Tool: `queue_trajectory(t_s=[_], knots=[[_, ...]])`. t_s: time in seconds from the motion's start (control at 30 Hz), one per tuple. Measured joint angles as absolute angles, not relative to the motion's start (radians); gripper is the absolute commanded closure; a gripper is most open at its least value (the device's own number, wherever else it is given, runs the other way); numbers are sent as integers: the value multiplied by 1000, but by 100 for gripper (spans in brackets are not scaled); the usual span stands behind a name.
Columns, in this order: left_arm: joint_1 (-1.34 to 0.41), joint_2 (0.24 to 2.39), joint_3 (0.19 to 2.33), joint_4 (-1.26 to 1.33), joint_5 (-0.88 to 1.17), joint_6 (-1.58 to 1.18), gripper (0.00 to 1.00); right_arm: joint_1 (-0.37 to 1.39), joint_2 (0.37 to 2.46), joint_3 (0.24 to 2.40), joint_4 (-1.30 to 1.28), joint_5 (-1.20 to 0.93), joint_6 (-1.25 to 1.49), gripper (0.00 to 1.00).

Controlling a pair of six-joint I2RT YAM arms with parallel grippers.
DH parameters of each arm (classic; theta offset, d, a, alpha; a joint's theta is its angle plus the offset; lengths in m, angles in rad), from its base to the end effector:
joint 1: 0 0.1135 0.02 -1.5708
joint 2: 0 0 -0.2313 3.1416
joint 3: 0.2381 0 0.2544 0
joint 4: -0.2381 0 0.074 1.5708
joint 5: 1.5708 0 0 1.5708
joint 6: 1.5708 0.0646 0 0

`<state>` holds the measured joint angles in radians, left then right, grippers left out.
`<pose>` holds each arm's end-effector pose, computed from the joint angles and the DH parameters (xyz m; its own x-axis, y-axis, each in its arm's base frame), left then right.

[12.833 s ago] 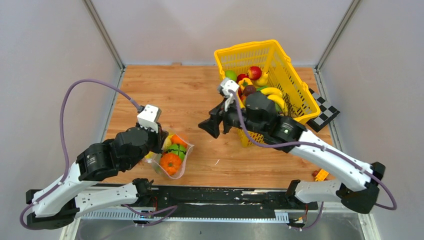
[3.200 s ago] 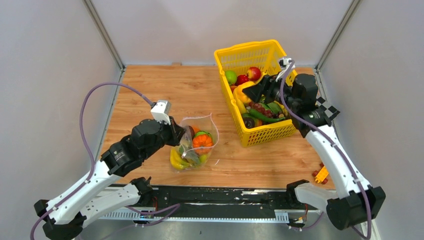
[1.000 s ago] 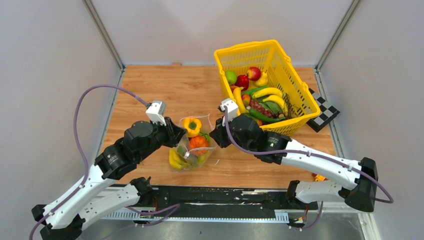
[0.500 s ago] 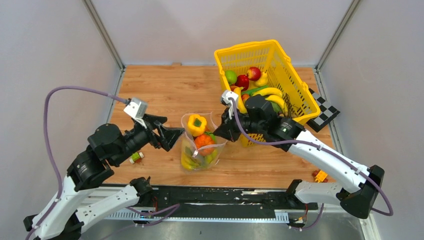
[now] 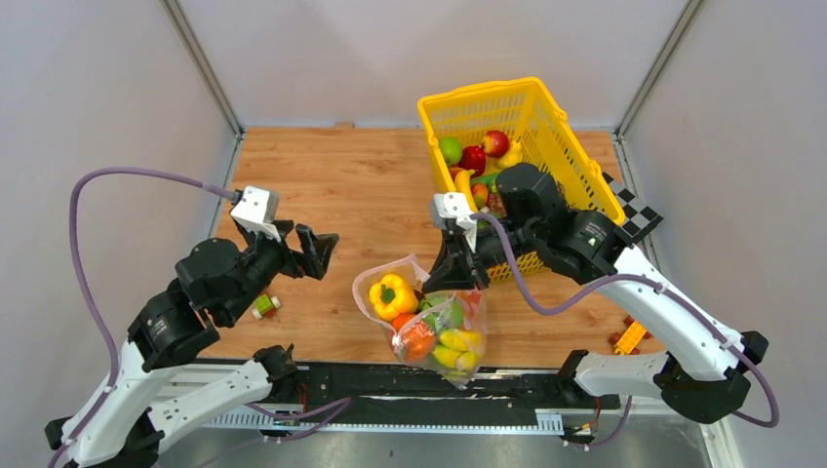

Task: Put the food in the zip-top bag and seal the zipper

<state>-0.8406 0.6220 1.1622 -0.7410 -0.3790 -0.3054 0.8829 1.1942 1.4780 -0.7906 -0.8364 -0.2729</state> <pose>0.1142 -0.0917 0.4001 -0.2623 -0.1258 -0.9568 0.3895 0.8933 -0.2242 0.1268 0.2298 0.3985 -0.0462 -0.3407 -0.9390 -0.9784 -0.1741 0.1113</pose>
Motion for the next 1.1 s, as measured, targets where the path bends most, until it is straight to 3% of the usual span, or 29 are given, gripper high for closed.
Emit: queue_trajectory(t_s=[0.47, 0.67, 0.83, 1.1], knots=[[-841, 542, 1151, -691, -370, -249, 0, 883, 1178, 1496, -1059, -1077, -696, 100], [-841, 608, 1118, -639, -241, -205, 0, 882, 1257, 1491, -1026, -950, -705, 96], [-841, 664, 1043, -593, -135, -167, 0, 859, 1450, 1538, -1016, -865, -727, 93], [-841, 661, 928, -538, -75, -142, 0, 830, 1579, 1652, -1071, -823, -783, 91]])
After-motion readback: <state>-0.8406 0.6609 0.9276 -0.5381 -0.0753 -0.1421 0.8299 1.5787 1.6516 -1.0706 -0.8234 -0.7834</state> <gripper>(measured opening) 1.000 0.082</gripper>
